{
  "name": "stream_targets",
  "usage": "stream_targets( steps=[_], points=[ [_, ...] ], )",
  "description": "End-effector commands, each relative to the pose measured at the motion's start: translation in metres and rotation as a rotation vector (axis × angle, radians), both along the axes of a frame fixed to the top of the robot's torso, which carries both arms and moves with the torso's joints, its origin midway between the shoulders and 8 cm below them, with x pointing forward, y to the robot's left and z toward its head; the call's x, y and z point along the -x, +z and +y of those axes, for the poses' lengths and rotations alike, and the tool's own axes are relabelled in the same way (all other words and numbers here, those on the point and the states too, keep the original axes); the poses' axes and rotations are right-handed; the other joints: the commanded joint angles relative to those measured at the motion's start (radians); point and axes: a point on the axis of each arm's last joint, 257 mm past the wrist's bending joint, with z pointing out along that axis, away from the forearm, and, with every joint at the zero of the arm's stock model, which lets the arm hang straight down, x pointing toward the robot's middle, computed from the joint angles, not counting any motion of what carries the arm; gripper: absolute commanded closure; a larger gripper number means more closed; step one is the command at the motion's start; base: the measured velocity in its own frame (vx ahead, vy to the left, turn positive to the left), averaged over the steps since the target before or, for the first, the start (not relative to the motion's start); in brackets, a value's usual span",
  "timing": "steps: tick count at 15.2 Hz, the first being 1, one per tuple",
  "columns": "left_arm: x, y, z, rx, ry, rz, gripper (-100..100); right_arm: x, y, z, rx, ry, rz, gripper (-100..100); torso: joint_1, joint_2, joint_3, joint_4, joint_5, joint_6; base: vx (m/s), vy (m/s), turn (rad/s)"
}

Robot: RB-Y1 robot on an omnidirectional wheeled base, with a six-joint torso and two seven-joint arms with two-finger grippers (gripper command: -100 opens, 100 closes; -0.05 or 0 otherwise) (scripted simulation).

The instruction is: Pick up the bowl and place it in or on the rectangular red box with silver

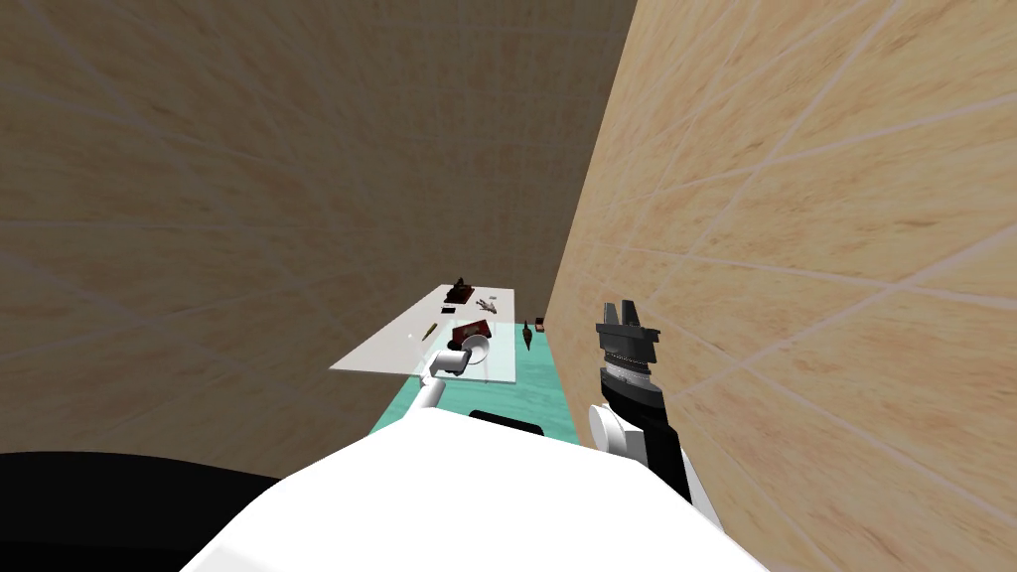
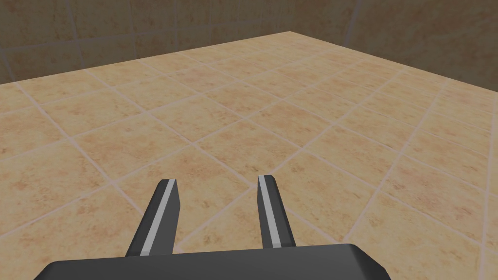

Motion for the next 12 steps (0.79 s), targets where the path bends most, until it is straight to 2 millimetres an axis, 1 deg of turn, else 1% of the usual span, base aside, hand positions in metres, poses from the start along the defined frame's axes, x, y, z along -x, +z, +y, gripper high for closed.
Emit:
stream_targets(
  steps=[1,2,3,4,8,9,12],
  points=[
    [0.000,-0.006,-0.001,0.000,0.001,-0.003,-100,0.000,0.000,0.000,0.000,0.000,0.000,0,0.000,0.000,0.000,0.000,0.000,0.000,0.029,0.013,-0.003],
    [0.000,-0.008,-0.001,0.000,0.001,-0.003,-100,0.000,0.000,0.000,0.000,0.000,0.000,0,0.000,0.000,0.000,0.000,0.000,0.000,0.029,0.014,-0.003],
    [0.000,-0.005,-0.001,0.000,0.001,-0.001,-100,0.000,0.000,0.000,0.000,0.000,0.000,0,0.000,0.000,0.000,0.000,0.000,0.000,0.017,0.009,-0.002],
    [0.000,-0.005,-0.001,0.000,0.001,-0.002,100,0.000,0.000,0.000,0.000,0.000,0.000,0,0.000,0.000,0.000,0.000,0.000,0.000,0.006,0.003,0.000],
    [0.000,-0.005,-0.001,-0.001,-0.001,-0.003,100,0.000,0.000,0.000,0.000,0.000,0.000,0,-0.001,0.001,0.001,0.000,0.000,0.000,0.000,0.000,0.000],
    [-0.001,0.003,0.000,0.000,0.000,-0.002,100,0.000,0.000,0.000,0.000,0.000,0.000,0,-0.001,0.001,0.001,0.000,0.000,0.000,-0.016,-0.014,0.008],
    [-0.002,0.012,0.001,-0.001,-0.001,-0.001,100,0.000,0.000,0.000,0.000,0.000,0.000,0,-0.002,0.005,0.003,0.001,0.000,-0.001,-0.041,-0.019,0.012]
  ],
)
